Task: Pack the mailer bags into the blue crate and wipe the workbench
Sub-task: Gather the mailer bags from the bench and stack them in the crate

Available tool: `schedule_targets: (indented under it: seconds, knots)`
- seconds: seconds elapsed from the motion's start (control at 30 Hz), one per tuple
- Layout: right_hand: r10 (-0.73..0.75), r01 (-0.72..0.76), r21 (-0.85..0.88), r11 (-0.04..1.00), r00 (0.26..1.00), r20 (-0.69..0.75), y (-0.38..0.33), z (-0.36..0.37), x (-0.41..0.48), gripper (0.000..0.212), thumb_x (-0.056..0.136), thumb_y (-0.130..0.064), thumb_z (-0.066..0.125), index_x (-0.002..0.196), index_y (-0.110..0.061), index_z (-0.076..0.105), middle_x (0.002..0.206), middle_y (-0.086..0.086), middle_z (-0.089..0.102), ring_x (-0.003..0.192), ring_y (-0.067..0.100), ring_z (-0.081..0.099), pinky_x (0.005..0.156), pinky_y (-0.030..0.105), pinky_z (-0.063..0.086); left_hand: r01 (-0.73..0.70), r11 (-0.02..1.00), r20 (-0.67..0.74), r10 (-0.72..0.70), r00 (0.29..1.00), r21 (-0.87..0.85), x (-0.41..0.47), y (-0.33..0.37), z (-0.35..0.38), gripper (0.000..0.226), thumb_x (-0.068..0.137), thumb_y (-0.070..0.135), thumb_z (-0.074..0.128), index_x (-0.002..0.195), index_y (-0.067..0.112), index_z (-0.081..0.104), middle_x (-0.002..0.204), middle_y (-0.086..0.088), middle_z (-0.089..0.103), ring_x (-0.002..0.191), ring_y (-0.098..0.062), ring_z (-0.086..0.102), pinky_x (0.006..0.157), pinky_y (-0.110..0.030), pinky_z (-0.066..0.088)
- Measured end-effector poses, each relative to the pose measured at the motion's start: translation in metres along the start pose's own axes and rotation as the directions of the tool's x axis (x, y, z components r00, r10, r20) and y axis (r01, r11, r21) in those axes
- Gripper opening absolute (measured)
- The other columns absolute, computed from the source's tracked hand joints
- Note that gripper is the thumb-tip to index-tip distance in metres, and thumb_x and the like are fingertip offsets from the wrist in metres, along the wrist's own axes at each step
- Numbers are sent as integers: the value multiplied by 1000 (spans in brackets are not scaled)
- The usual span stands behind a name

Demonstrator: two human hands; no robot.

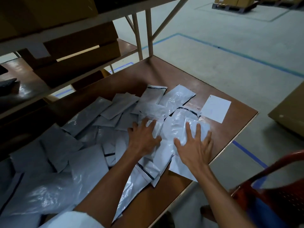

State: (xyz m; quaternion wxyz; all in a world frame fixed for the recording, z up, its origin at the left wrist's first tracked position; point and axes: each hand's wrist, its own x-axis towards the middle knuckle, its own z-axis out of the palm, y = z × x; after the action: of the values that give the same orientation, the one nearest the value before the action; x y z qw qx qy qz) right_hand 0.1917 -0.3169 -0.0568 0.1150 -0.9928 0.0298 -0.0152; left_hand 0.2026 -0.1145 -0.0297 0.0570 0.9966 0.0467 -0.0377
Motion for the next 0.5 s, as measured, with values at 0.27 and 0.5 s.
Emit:
schedule_targets:
  seconds: [0.27,0.5]
  knots:
    - [61,-64,30,998,995,78,-8,-16,-10,75,94,-65,39,158,-42,9,168,2,8,135,49,30,109,52,29,-9,992,-135,-9,991,-128,-35,-23,-27,77,90,70,45,157,44,19,166,-2,18,140,-45,29,110,-58,37]
    - [-245,282,247,927,954,-170,-101,-59,-52,74,91,-55,52,156,-38,22,167,3,13,136,44,29,104,59,34,111,990,-362,-137,922,-91,-130,-107,-87,80,82,74,37,156,49,22,166,5,22,137,-46,30,108,-60,32]
